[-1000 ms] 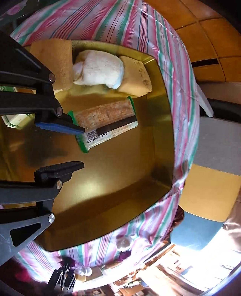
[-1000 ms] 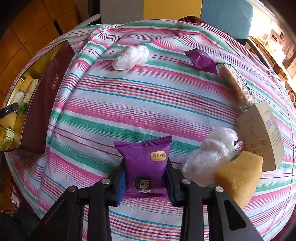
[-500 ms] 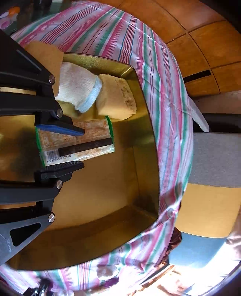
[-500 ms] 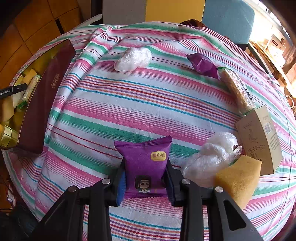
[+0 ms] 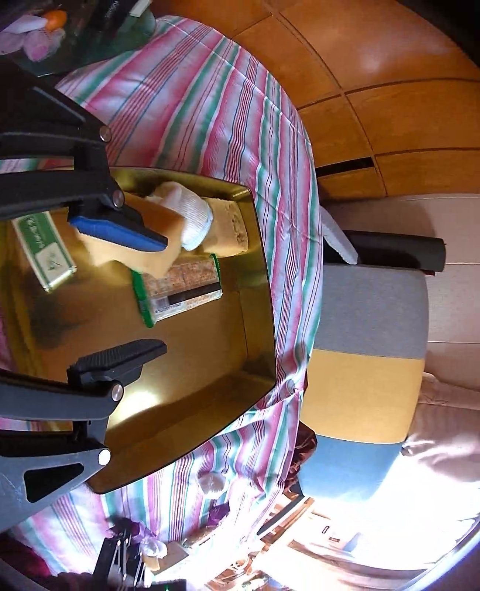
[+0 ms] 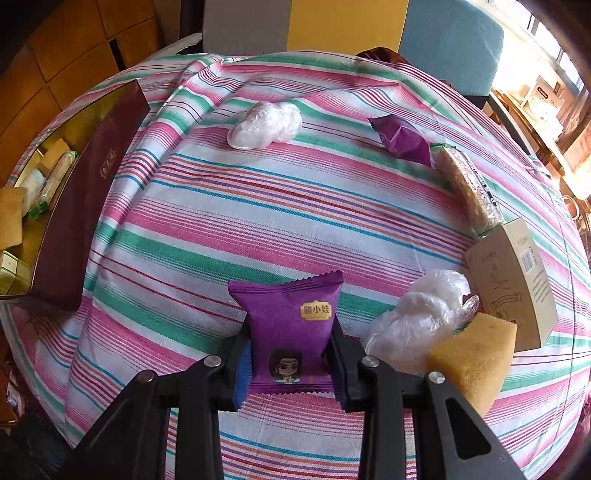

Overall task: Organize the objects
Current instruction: 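Lower the cracker packet into the gold tray and open the left tool, then carry the purple snack packet into the gold tray and open the right tool, then move the left tool to the white plastic-wrapped bundle and grasp it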

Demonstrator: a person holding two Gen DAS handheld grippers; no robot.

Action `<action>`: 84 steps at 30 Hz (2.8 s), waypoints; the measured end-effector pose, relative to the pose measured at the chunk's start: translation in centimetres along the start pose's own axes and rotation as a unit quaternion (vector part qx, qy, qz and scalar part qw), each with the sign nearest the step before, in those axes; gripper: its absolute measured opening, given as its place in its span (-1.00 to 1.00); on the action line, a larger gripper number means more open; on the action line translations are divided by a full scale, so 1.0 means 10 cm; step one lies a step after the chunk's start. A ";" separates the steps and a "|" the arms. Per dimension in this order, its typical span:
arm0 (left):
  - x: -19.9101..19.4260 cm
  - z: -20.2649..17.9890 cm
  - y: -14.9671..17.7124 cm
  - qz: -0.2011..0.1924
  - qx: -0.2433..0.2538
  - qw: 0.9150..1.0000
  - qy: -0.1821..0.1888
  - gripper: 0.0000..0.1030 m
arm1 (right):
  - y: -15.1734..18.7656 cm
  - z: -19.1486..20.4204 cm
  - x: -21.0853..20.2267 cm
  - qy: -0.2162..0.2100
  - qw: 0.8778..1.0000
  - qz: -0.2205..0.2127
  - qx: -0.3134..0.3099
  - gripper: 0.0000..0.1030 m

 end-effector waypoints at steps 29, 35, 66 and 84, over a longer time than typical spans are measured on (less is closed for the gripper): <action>-0.38 0.29 0.36 -0.025 -0.029 0.999 -0.004 0.05 | -0.37 1.45 -0.83 -0.157 0.982 -0.107 -0.004 -0.34; -0.41 0.49 0.43 -0.024 -0.049 0.998 -0.013 0.05 | -0.42 2.30 -0.62 -0.196 0.977 -0.070 -0.052 -0.34; -0.51 1.02 0.67 -0.030 -0.094 0.993 -0.065 0.43 | -0.26 3.07 -0.31 -0.219 0.972 -0.049 -0.067 0.61; -0.67 0.51 0.43 -0.051 -0.024 0.998 -0.042 0.55 | -0.25 1.61 -0.84 -0.104 0.981 -0.165 0.004 0.62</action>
Point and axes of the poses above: each gripper's, at about its wrist camera, not at the fingertips, and x roughly the way its jaws point, z to its left, y to its underside, the point moved 6 cm from there along x, roughly the way its jaws point, and after that the axes turned 8 degrees about x, right-handed, at the moved point
